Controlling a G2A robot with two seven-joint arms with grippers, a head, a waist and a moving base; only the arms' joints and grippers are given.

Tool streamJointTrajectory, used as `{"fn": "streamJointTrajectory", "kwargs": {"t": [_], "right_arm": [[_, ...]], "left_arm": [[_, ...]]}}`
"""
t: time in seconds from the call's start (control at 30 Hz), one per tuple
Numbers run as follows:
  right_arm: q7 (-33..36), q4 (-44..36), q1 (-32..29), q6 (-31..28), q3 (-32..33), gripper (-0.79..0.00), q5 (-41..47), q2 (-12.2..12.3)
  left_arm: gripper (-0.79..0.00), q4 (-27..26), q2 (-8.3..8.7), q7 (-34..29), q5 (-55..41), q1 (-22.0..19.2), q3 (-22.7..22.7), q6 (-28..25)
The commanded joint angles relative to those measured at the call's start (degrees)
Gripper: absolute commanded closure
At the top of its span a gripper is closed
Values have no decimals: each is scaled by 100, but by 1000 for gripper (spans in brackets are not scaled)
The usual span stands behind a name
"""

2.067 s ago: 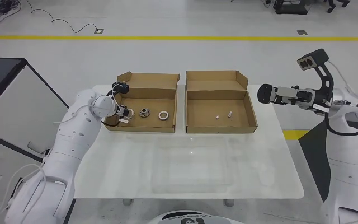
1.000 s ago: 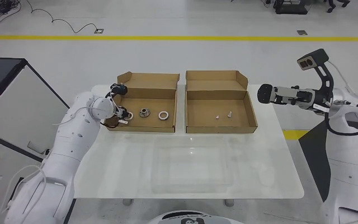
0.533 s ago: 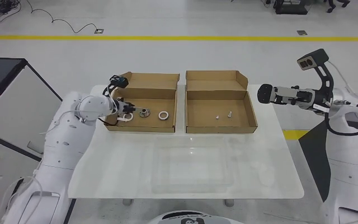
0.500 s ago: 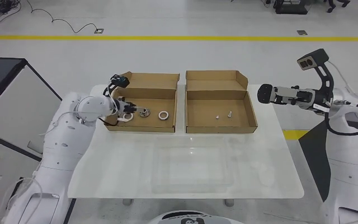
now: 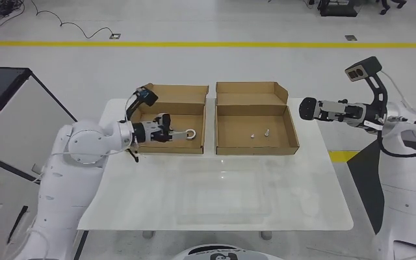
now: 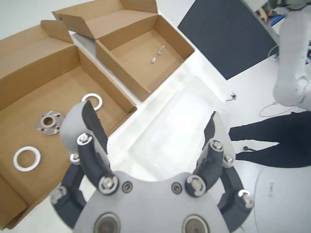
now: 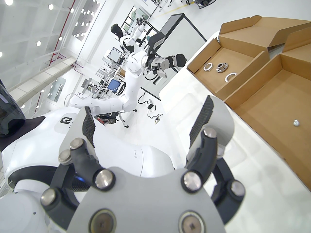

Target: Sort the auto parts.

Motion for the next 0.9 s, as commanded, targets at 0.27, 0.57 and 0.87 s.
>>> {"fn": "streamJointTrajectory", "kwargs": {"t": [0.27,0.57,0.87], "right_arm": [[0,0,0,0,0,-785,0,0],[0,0,0,0,0,-785,0,0],[0,0,0,0,0,-785,0,0]], "left_arm": [[-785,-546,117,71,-1083,617,-827,-268],[-785,-577,236,-197,-1911,920,-1645,-534],[-785,-505,278,-338,-2259,984,-1883,-632]]}}
